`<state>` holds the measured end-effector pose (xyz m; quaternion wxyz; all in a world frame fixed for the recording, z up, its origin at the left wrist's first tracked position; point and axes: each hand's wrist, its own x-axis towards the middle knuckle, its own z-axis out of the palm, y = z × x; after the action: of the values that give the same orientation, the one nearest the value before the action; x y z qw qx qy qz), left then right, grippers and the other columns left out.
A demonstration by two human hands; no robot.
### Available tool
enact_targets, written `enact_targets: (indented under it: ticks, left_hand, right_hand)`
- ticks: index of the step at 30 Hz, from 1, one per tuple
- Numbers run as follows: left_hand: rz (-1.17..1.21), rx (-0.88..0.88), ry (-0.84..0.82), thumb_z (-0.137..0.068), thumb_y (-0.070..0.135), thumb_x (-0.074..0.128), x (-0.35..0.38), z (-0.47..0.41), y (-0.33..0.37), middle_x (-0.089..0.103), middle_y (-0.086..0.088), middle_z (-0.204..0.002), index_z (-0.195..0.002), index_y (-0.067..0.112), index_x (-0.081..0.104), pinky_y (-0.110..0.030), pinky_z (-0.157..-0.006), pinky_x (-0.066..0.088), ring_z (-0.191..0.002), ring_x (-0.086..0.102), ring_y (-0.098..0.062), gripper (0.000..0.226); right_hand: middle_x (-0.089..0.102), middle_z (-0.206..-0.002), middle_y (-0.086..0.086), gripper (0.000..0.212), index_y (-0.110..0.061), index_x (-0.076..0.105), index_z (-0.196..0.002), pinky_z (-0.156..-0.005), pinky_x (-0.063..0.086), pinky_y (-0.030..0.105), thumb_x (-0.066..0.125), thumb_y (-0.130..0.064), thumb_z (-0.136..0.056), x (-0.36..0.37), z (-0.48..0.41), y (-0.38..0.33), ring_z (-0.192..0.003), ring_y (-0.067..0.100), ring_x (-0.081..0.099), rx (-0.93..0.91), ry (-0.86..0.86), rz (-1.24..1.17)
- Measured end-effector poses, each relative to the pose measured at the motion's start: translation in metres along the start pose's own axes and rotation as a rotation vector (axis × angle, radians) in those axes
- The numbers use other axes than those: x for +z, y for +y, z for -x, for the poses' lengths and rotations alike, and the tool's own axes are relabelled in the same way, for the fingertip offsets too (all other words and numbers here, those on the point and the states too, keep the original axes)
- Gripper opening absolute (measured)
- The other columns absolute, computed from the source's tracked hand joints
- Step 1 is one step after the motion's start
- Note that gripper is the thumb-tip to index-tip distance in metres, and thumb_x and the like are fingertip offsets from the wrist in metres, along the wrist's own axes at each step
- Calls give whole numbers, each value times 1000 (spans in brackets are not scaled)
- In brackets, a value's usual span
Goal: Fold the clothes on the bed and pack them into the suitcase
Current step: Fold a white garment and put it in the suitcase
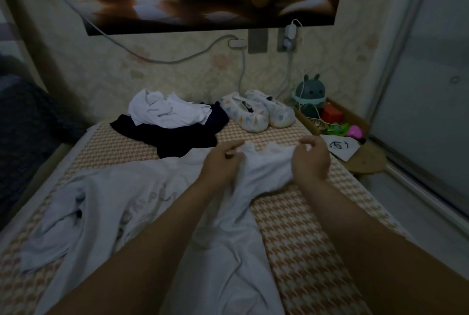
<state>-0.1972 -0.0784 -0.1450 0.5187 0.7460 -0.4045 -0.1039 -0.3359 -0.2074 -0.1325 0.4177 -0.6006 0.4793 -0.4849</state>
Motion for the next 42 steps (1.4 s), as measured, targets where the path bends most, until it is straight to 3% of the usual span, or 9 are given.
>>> enact_targets:
  ticks: [7, 13, 16, 25, 29, 32, 35, 39, 42]
  left_hand:
    - [-839, 111, -453, -89, 64, 32, 35, 12, -35, 17, -11, -159, -154, 22, 13, -40, -119, 15, -146, 17, -28, 80]
    - [-535, 119, -278, -87, 54, 32, 16, 13, -38, 69, -4, -101, -92, 12, 69, -39, -90, 48, -93, 60, -18, 56]
    - [-538, 172, -97, -99, 22, 47, -8, 0, -44, 64, -8, -119, -116, 9, 66, -23, -98, 35, -109, 57, -22, 29]
    - [-878, -248, -40, -101, 30, 41, -42, -63, -62, 51, -15, -131, -126, 2, 52, -35, -93, 43, -116, 51, -31, 39]
    - [-682, -238, 142, -97, 16, 47, -35, -84, -49, 63, -17, -114, -110, 0, 61, -33, -83, 44, -106, 59, -32, 24]
    - [-411, -189, 367, -99, 12, 41, -36, -97, -38, 58, -17, -105, -105, 2, 52, -31, -74, 37, -98, 57, -32, 16]
    - [-347, -140, 222, -93, 6, 44, -34, -109, -43, 58, -15, -97, -101, 7, 46, -37, -69, 44, -89, 57, -31, 8]
    - [-448, -122, -32, -90, 0, 52, -24, -108, -53, 38, -20, -142, -144, 13, 32, -41, -99, 39, -126, 43, -35, 59]
    - [-581, -60, -202, -87, -6, 58, -20, -93, -55, 4, -17, -158, -154, 19, 11, -40, -104, 36, -142, 25, -34, 86]
  right_hand:
    - [44, -134, 15, 41, -20, 55, -124, -105, 31, 44, 59, -18, -83, -33, -9, 44, -124, 35, 40, -302, -196, 1081]
    - [48, -139, 10, 40, -11, 51, -136, -110, 30, 35, 50, -16, -96, 21, 1, 41, -129, 28, 45, -559, -724, 685]
    - [51, -137, 9, 36, -7, 54, -134, -109, 33, 34, 44, -16, -100, 36, -14, 34, -126, 27, 47, -445, -790, 733]
    - [69, -90, 6, 19, -14, 70, -88, -85, 45, 34, 57, -27, -94, 38, -52, 44, -89, 24, 61, -453, -758, 738]
    - [65, -100, 14, 23, -4, 57, -112, -72, 45, 34, 41, -12, -98, 20, -63, 56, -89, 31, 62, -520, -267, 893]
    - [63, -108, 17, 24, -2, 57, -112, -85, 43, 41, 41, -8, -95, 4, -74, 57, -100, 35, 59, -384, -106, 1092]
    - [54, -123, 14, 27, -14, 56, -114, -103, 31, 48, 47, -16, -89, 8, -72, 57, -115, 33, 48, -471, -97, 1291]
    - [65, -107, 16, 33, -15, 70, -105, -90, 44, 49, 50, -15, -79, 44, -50, 52, -97, 38, 61, -908, -577, 859]
    - [29, -156, 11, 51, -25, 36, -148, -116, 22, 45, 35, -42, -100, 64, -27, 48, -141, 27, 30, -796, -967, 897]
